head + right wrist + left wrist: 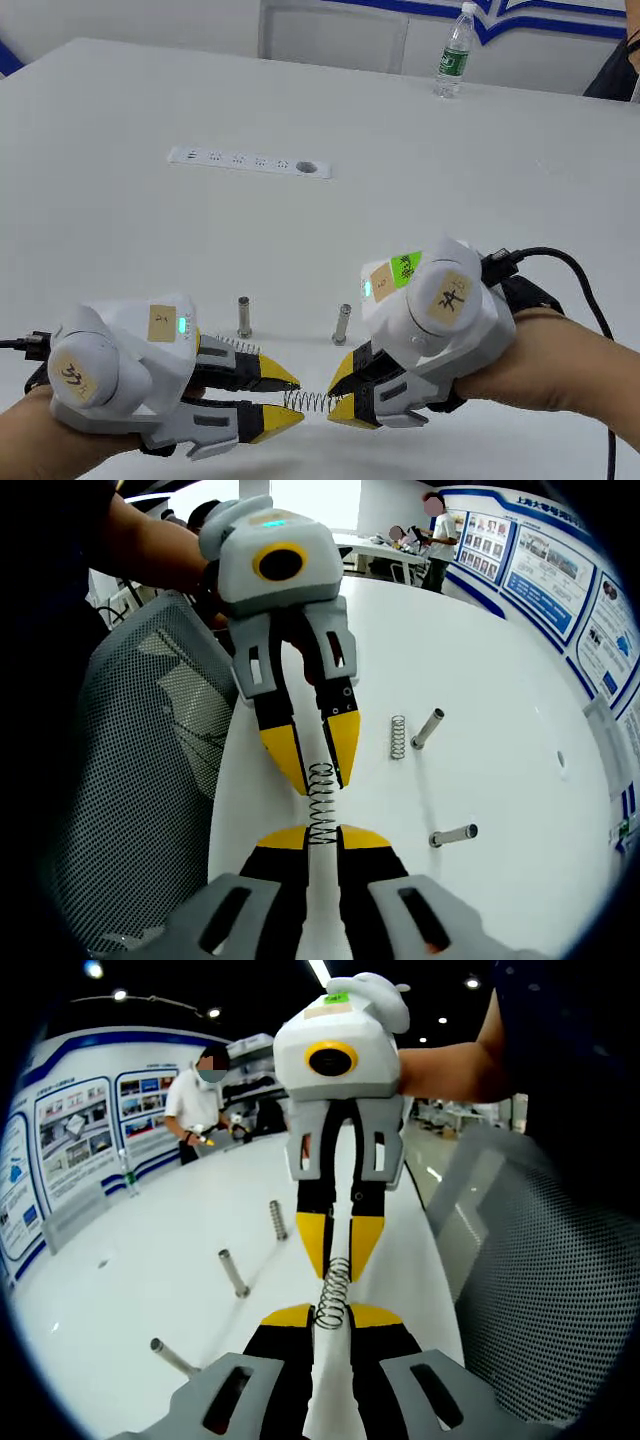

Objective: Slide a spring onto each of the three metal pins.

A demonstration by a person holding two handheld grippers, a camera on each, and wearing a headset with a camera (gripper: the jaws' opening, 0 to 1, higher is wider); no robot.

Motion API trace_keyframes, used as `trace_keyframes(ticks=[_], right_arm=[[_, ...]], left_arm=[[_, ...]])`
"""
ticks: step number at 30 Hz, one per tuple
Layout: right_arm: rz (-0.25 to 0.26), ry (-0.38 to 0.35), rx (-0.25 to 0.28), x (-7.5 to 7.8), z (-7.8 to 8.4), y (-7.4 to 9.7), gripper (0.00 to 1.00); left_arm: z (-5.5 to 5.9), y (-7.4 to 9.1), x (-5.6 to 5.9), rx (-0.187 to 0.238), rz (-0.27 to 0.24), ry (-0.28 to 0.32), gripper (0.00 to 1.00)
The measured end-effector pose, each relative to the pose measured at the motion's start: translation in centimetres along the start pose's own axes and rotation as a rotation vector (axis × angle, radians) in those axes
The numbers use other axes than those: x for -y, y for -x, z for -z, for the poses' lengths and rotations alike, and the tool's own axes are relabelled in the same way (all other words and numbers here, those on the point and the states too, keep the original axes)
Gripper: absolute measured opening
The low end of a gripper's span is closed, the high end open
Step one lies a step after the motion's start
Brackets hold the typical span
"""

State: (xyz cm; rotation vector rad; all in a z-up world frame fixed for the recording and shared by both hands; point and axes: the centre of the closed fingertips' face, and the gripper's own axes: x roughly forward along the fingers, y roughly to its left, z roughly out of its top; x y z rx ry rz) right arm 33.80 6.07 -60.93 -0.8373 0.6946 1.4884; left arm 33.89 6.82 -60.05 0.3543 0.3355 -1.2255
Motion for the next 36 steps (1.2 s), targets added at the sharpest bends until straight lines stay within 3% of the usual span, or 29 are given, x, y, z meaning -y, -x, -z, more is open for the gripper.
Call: trace_keyframes(ticks=[12,16,24,36], right_arm=[[-0.001,-0.009,0.012,0.0,0.1,0.2,0.12],[-0.007,-0.031,0.02,0.0,0.2,0.0,0.16],[-0.003,-0.032,0.024,0.1,0.5,-0.2,0.14],[0.016,-0.054,0.124,0.2,-2.2,1.3,0.12]], left_arm=[[0.0,0.0,0.2,0.0,0.014,0.013,0.1],[-0.4,0.1,0.2,0.009,0.014,0.016,0.1],[-0.9,0.3,0.3,0.028,0.01,0.018,0.1],[-0.5,0.2,0.1,0.014,0.003,0.027,0.1]])
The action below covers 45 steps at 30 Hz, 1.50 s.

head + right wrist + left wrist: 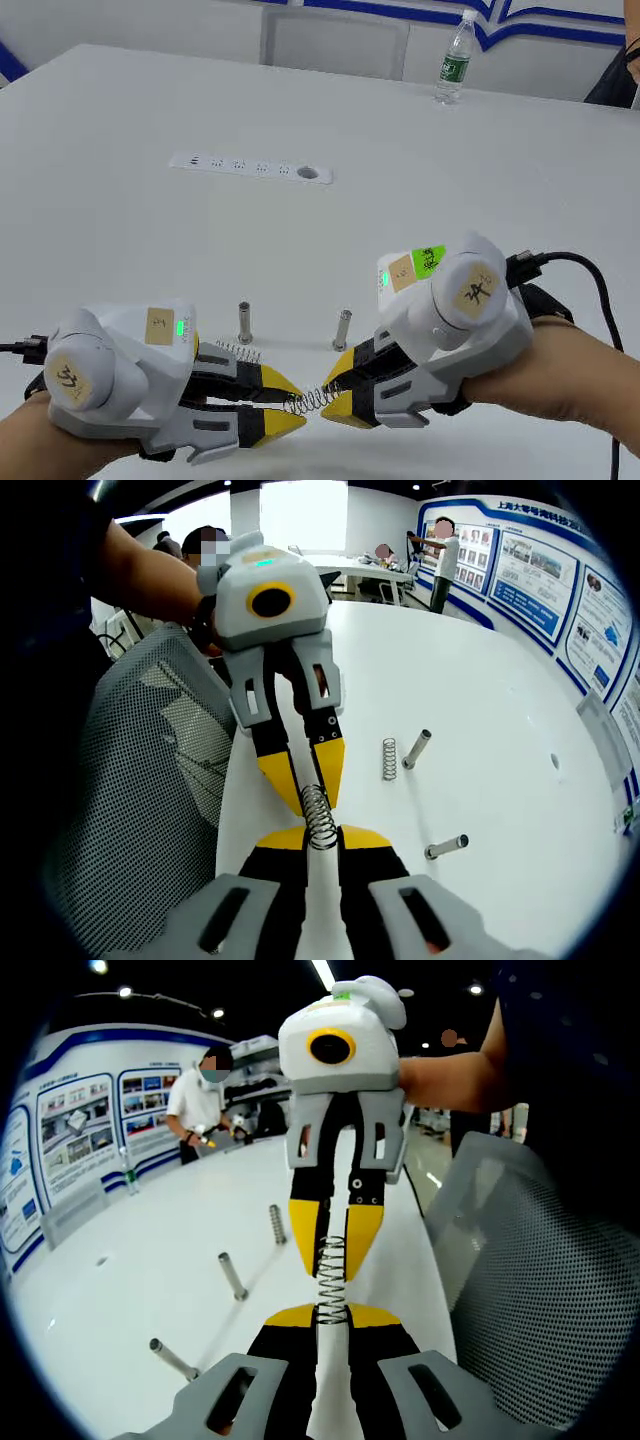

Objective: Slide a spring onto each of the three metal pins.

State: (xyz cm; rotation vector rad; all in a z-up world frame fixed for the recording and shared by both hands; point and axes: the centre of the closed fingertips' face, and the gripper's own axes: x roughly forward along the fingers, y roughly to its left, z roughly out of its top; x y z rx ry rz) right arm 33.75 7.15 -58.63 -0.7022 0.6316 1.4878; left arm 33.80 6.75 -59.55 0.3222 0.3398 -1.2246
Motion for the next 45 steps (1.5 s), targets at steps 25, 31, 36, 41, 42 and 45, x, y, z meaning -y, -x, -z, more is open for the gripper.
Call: trace_keyframes(ticks=[25,31,36,41,42,45], right_arm=[[-0.003,0.032,0.022,-0.3,-2.2,-0.4,0.12],[0.004,0.039,0.021,-0.1,-2.5,-0.3,0.12],[0.006,0.044,0.02,0.0,-2.7,-0.4,0.12],[0.006,0.046,0.015,0.0,-2.7,-0.4,0.12],[0.007,0.045,0.017,0.1,-2.7,-0.4,0.12],[0.016,0.04,0.017,0.5,-2.7,-0.1,0.12]], left_arm=[[0.0,-0.4,-0.2,0.003,-0.005,-0.002,0.1],[-0.2,-0.3,-0.4,0.01,-0.014,0.003,0.11],[-0.5,-0.2,-0.5,0.017,-0.022,0.007,0.12],[-0.5,0.1,-0.6,0.019,-0.031,0.013,0.14],[-0.4,0.2,-0.6,0.017,-0.033,0.016,0.15],[-0.4,0.4,-0.7,0.014,-0.04,0.022,0.16]])
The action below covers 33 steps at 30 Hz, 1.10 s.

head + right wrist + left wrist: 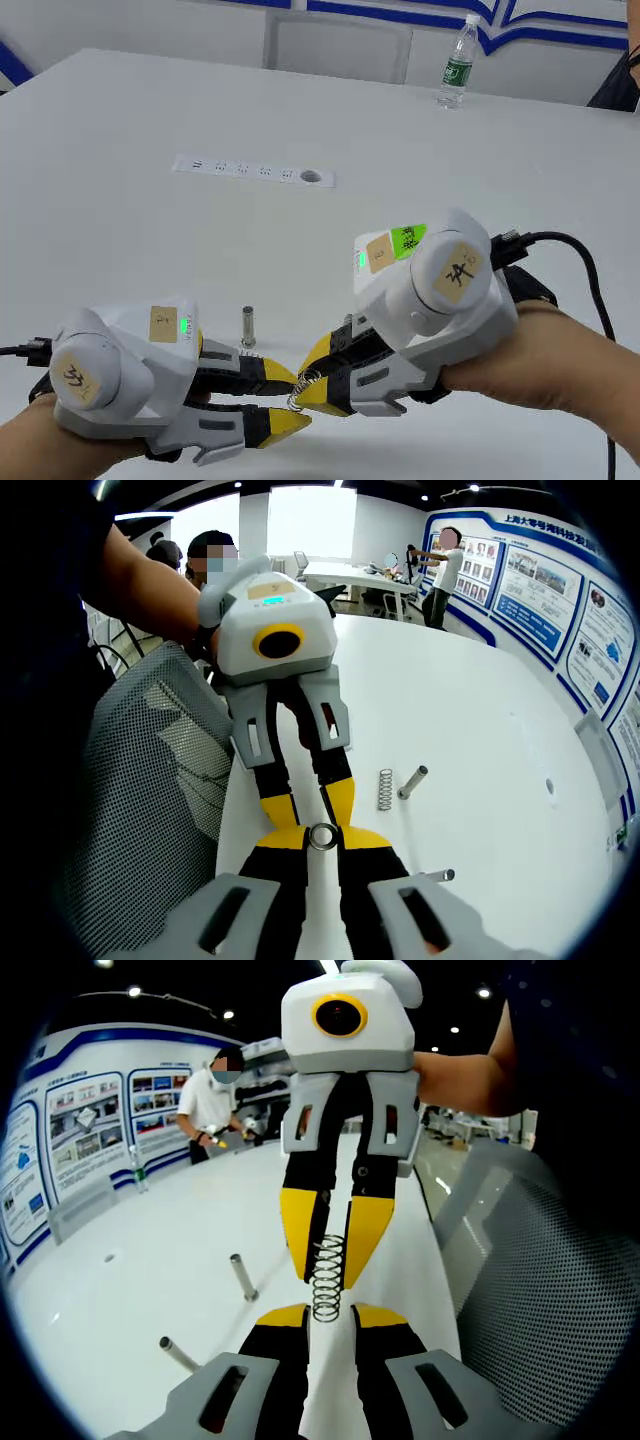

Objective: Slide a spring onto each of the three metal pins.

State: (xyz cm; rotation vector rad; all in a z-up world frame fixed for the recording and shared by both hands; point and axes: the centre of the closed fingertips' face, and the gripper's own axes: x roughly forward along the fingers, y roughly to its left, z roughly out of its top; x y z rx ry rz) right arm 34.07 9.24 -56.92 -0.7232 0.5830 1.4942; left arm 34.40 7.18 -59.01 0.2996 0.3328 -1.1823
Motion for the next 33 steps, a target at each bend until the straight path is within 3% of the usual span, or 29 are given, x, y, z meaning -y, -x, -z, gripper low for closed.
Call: trace_keyframes(ticks=[33], right_arm=[[0.067,-0.039,-0.021,2.8,1.6,2.7,0.12]], left_arm=[[0.7,3.6,-2.1,0.034,-0.157,0.098,0.34]])
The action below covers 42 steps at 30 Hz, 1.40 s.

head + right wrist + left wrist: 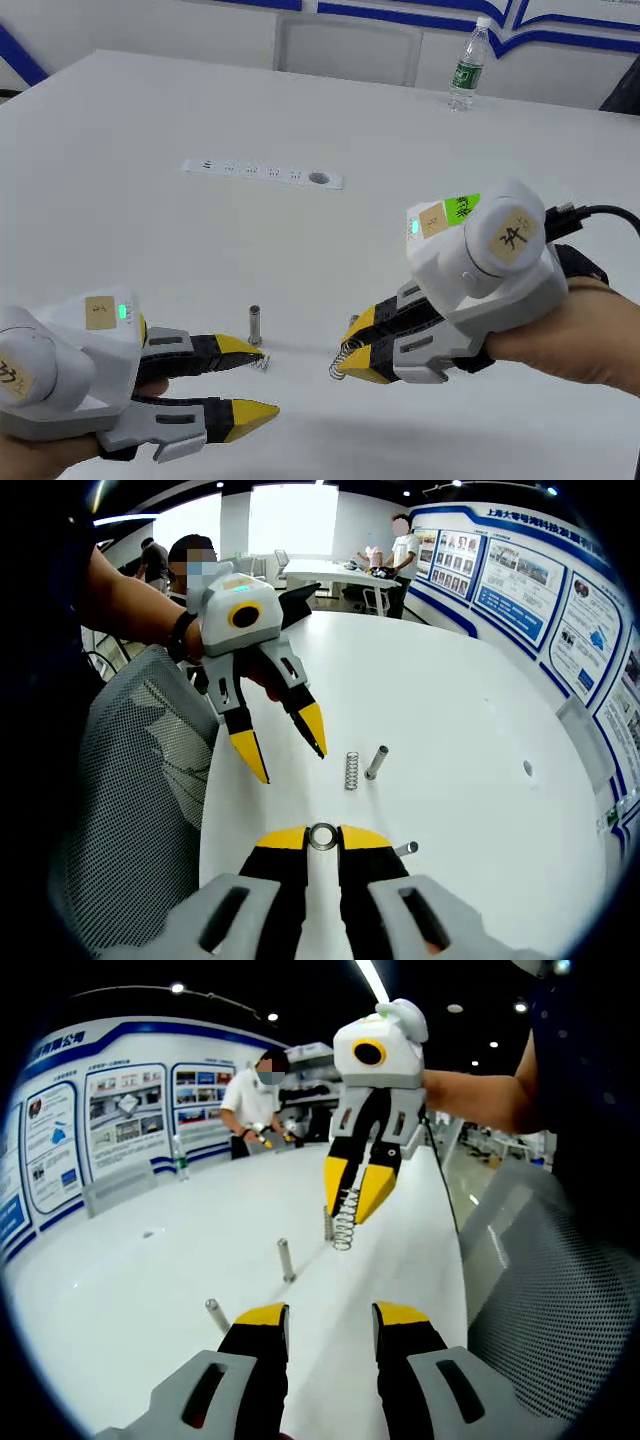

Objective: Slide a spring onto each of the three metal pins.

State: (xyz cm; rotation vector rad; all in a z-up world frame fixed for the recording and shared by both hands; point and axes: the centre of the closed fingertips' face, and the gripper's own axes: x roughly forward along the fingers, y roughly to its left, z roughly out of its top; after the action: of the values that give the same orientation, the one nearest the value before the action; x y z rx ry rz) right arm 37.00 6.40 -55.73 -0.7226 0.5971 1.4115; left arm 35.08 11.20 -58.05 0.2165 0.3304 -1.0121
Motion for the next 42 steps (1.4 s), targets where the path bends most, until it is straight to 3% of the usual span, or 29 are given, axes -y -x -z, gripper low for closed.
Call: trace_keyframes(ticks=[25,34,42], right_arm=[[0.063,0.009,-0.059,4.3,0.3,1.8,0.12],[0.066,0.013,-0.113,6.2,0.8,1.1,0.12],[0.06,-0.001,-0.123,7.1,1.3,-0.2,0.12]], left_arm=[[1.4,2.1,-1.9,-0.014,-0.102,0.07,0.6],[1.8,2.5,-2.2,-0.021,-0.121,0.082,0.65],[1.8,2.5,-2.2,-0.022,-0.125,0.086,0.67]])
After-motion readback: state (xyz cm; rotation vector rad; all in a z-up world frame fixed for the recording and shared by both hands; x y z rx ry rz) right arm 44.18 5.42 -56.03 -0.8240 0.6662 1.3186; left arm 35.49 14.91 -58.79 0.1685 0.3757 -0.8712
